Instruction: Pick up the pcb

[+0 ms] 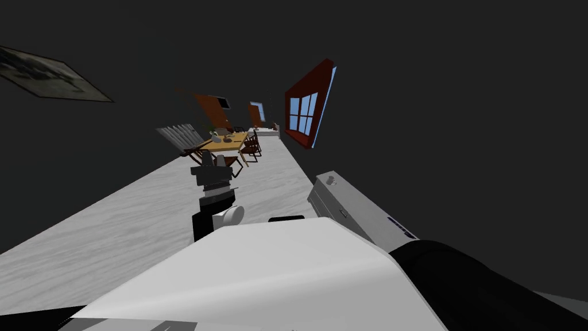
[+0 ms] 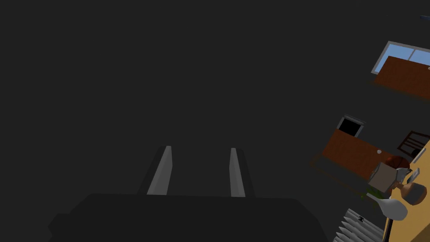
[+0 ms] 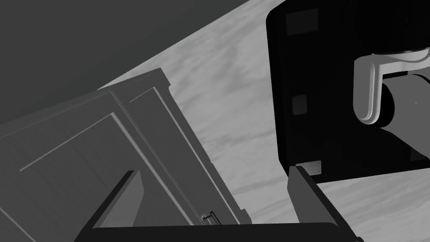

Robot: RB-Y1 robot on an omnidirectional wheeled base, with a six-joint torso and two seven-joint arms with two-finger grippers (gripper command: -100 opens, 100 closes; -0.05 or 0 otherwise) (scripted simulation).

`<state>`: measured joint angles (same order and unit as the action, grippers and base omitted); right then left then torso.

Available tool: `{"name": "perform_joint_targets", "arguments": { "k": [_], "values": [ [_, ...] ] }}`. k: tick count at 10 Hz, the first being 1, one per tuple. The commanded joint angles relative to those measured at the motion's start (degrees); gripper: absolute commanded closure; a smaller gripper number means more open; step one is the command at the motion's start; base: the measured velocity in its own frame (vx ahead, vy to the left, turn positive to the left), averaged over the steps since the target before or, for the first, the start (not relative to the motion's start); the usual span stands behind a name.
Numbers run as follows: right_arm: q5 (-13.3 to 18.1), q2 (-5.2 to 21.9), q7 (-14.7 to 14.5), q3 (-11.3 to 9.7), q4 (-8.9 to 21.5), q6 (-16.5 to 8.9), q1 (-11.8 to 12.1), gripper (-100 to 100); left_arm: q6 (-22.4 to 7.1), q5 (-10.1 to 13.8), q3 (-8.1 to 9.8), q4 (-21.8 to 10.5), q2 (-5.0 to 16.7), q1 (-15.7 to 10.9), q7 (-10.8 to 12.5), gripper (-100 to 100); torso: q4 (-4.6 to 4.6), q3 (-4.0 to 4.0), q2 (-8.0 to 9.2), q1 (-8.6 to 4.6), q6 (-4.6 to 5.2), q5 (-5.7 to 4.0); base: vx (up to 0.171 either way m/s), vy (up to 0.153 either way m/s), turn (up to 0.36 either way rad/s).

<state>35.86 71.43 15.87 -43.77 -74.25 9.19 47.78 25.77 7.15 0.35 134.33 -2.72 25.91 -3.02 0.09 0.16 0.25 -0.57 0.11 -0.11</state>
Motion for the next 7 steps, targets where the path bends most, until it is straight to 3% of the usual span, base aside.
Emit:
{"name": "perform_joint_targets", "arguments": {
  "k": [1,3,5,6,7],
  "values": [
    [1.0,2.5,0.5,-0.4,1.5,-2.1,0.6,-100,0.0,0.0,0.00,0.0,0.0,0.0,0.0,0,0.00,0.00,0.00,0.00,0.00,0.00,-0.020,-0.075,0.253],
    [1.0,2.5,0.5,-0.4,1.5,-2.1,0.6,-100,0.0,0.0,0.00,0.0,0.0,0.0,0.0,0,0.01,0.01,0.01,-0.03,0.02,-0.03,-0.012,-0.056,0.047],
    [2.9,5.2,1.7,-1.9,4.7,-5.6,-0.3,-100,0.0,0.0,0.00,0.0,0.0,0.0,0.0,0,0.01,0.01,0.02,0.06,-0.03,0.02,-0.024,-0.094,0.298],
    [2.9,5.2,1.7,-1.9,4.9,-5.6,-0.3,-100,0.0,0.0,0.00,0.0,0.0,0.0,0.0,0,0.01,0.01,0.01,-0.21,-0.08,-0.03,-0.018,-0.139,0.143],
    [3.8,6.2,2.2,-2.5,6.3,-7.3,-1.0,-100,0.0,0.0,0.01,0.0,0.0,0.0,0.0,0,0.01,0.00,0.00,-0.26,0.03,-0.07,-0.011,-0.134,0.183]
  ]
}}
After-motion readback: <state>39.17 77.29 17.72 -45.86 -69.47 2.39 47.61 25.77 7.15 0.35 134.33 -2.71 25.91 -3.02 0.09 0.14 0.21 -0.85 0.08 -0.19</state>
